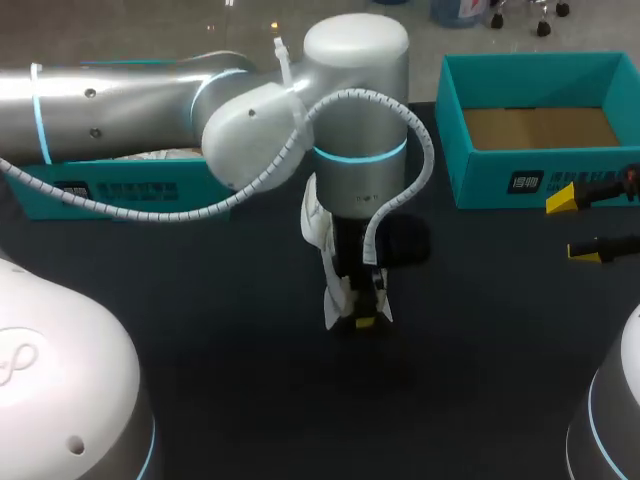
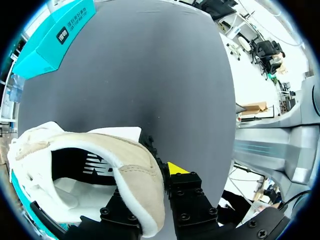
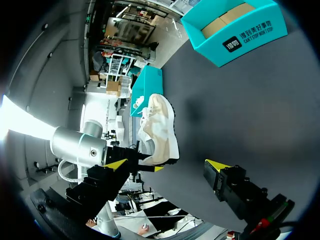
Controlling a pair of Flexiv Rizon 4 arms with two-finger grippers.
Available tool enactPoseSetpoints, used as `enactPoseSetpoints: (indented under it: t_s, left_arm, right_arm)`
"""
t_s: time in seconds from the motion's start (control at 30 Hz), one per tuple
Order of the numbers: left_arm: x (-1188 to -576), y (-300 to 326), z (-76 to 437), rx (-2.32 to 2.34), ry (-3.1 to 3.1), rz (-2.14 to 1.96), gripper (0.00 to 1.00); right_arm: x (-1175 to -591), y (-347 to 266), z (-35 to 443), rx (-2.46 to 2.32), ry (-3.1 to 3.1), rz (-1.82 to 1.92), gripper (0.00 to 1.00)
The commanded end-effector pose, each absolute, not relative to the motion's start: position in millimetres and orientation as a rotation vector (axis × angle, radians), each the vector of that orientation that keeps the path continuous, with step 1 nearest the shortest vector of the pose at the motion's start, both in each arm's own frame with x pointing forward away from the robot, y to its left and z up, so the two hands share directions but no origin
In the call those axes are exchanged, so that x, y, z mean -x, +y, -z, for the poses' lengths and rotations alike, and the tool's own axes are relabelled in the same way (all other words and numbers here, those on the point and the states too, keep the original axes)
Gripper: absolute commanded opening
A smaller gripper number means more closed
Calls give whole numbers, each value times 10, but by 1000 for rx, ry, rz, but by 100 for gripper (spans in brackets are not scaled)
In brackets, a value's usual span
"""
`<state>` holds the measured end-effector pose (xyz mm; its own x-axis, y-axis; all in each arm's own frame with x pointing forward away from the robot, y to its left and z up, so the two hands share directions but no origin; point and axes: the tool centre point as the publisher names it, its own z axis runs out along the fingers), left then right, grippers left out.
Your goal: Take the shoe out of the shoebox, open the shoe tongue, remove and reinsert the insole, then place the shoe into the shoebox
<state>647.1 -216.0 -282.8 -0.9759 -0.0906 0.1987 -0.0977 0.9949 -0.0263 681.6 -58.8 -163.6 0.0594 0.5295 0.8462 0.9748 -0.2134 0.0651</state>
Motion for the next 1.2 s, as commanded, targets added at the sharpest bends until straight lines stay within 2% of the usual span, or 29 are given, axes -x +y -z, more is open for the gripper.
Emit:
enactPoseSetpoints:
  t_s: [0.03,0.5,1.2]
  left_arm:
    - [-6516,-2133,2265,-137,-2957,-25,0]
    - [-6568,-2113,1514,-97,-3032,9,0]
    - [-6594,-1974,1472,-19,-2999,10,0]
  right_arm:
    - [-6814,-582,1636,1801,-1501,1056,100]
    - [-6814,-582,1636,1801,-1501,1056,100]
    - [-6814,-582,1636,1801,-1501,1056,100]
